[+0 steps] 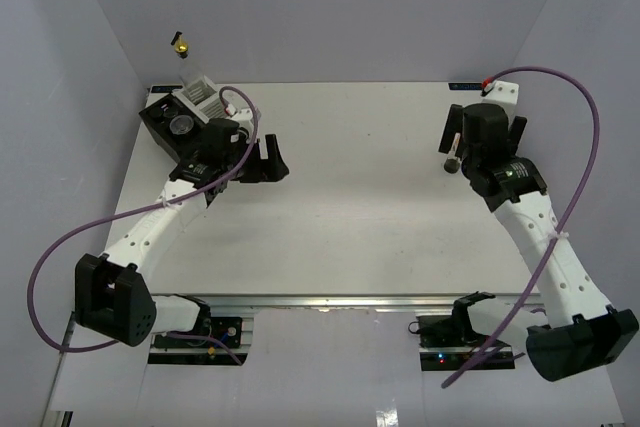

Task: Organize the condiment bottles

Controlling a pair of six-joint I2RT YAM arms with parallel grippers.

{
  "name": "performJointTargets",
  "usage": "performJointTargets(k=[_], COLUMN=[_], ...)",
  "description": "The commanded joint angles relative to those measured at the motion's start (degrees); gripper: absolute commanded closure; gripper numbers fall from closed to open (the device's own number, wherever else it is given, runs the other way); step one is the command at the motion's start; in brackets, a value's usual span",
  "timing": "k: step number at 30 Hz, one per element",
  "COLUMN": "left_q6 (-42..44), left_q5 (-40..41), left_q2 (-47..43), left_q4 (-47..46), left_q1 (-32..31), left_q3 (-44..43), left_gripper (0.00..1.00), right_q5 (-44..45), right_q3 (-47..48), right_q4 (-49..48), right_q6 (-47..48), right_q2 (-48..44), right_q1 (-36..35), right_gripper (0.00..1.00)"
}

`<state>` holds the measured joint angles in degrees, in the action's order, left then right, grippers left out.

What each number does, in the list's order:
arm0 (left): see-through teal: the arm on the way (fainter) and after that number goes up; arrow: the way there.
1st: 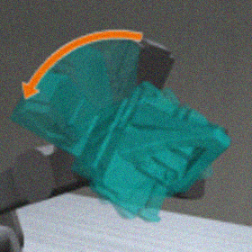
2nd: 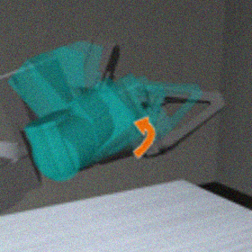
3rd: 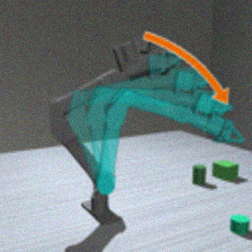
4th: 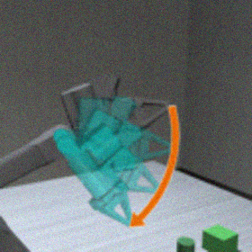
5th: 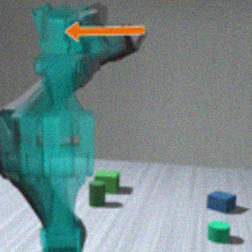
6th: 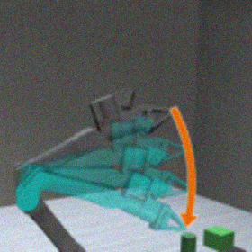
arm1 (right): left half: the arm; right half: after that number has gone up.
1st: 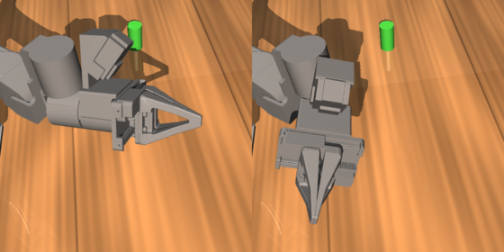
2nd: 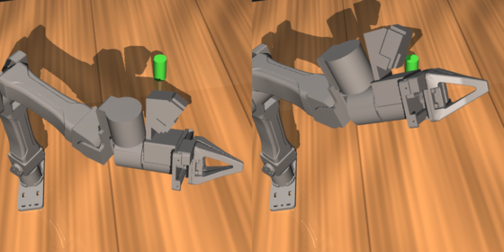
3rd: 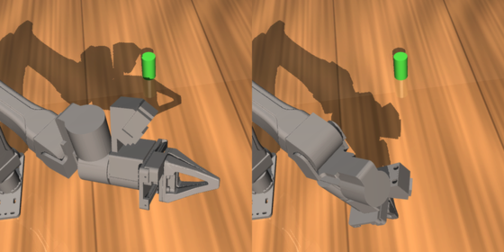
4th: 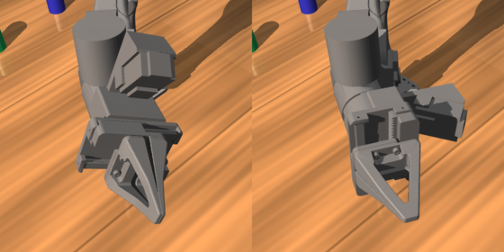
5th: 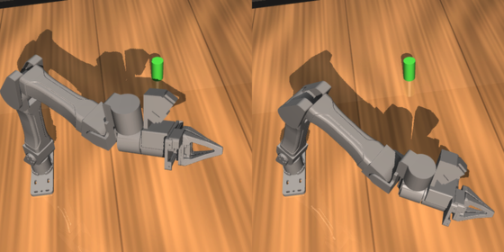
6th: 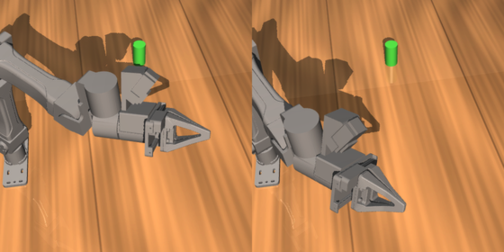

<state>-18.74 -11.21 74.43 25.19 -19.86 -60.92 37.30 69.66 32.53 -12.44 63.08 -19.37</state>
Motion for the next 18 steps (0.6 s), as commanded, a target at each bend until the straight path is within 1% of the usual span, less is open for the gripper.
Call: performJointTargets(k=[1, 4, 7, 9, 14, 18], left_q6=[-2.03, 0.57, 2.23, 2.00, 1.64, 1.46], left_q5=[-11.97, -8.94, -4.76, -4.87, -1.56, -1.42], left_q2=[-2.88, -2.23, -4.56, -6.03, -8.49, -11.42], left_q4=[-5.99, -1.73, -0.88, -1.83, -1.40, -2.90], left_q1=[-0.86, -1.50, -1.73, -2.02, -2.12, -2.12], left_q3=[2.97, 2.07, 3.68, 5.82, 6.13, 8.89], left_gripper=[0.05, 0.05, 0.04, 0.04, 0.04, 0.04], right_q5=[-5.67, -5.75, -10.46, -12.78, -16.54, -18.06], right_q3=[5.05, 5.35, 5.36, 5.61, 5.63, 7.08], right_q4=[-0.60, -1.97, -3.58, -4.38, -8.80, -11.26], right_q6=[0.96, 0.71, 0.33, 0.14, 1.90, 3.15], right_q2=[4.44, 7.14, 10.26, 12.16, 16.87, 20.90], right_q1=[6.75, 9.61, 14.93, 17.32, 19.05, 20.52], right_gripper=[0.04, 0.04, 0.04, 0.03, 0.02, 0.01])
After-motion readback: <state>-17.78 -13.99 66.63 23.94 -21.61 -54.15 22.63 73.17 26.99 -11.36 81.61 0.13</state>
